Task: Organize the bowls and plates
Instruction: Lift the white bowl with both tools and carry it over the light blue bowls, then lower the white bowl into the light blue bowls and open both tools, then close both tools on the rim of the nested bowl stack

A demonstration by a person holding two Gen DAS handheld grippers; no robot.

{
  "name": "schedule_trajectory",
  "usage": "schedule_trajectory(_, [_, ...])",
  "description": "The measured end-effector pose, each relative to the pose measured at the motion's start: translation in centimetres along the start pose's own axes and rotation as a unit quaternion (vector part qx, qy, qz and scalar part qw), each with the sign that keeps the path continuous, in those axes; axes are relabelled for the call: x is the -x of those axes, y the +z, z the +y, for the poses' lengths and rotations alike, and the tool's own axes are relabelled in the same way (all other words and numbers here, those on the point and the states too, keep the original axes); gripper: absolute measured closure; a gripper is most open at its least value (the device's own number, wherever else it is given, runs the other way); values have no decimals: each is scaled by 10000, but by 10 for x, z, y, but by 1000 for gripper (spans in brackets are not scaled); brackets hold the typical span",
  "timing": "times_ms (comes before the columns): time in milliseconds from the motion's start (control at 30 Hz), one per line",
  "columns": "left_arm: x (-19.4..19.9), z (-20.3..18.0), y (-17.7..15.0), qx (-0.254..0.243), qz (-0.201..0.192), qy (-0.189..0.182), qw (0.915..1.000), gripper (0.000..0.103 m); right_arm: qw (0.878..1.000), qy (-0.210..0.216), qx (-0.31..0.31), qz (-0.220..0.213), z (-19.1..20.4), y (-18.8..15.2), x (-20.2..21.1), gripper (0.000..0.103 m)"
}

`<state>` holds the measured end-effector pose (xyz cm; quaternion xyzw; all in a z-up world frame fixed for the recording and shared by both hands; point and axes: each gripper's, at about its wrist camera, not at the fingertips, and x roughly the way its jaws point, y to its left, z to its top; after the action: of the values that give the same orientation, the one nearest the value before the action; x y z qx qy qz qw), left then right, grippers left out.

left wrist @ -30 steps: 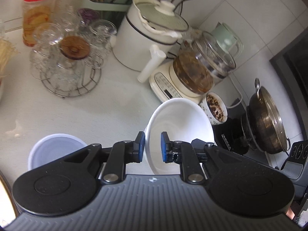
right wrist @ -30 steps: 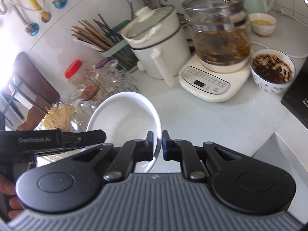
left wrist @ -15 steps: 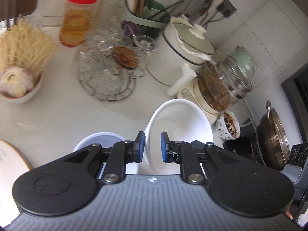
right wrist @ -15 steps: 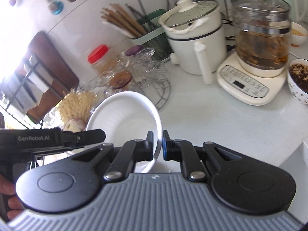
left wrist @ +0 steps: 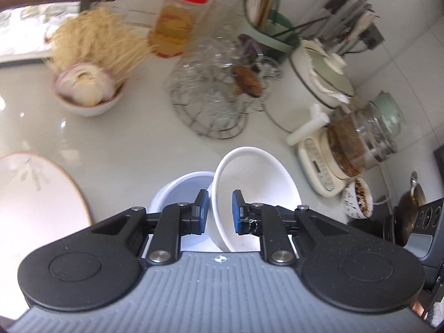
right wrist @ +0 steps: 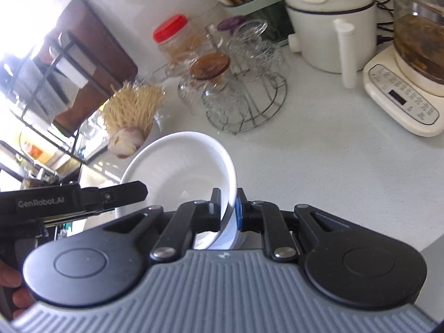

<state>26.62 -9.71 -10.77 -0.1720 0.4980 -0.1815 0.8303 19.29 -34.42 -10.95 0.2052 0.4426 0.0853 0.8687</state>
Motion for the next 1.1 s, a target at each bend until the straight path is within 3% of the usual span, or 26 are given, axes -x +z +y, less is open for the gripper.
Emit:
schedule_trajectory(233, [-5, 21, -4, 333, 103, 239, 9991, 83, 9992, -50, 247, 300, 12, -5, -22, 89])
schedule_trajectory(700, [-14, 29, -3, 254, 164, 579, 9979, 81, 9978, -133, 374, 540, 9, 3, -40, 89])
schedule_trajectory(733, [-14, 30, -3, 291, 152, 624, 9975, 78, 9977, -129, 374, 554, 8, 4, -41, 86])
schedule_trajectory(800, [-13, 33, -3, 353, 117, 670, 9971, 61, 9980, -100, 330, 529, 5, 5, -41, 59])
schedule_trajectory(833, [-12, 34, -3, 366, 92, 695, 9969, 60, 9985, -11, 260, 473, 3, 7, -40, 39])
schedule_trajectory(867, [-12, 35, -3, 368, 91, 707, 9968, 59, 9988, 36, 219, 430, 1, 7, -38, 35])
schedule_trajectory(1100, [-25, 43, -9, 414, 325, 736, 9959, 56, 9981, -56, -47, 616, -15, 7, -56, 37])
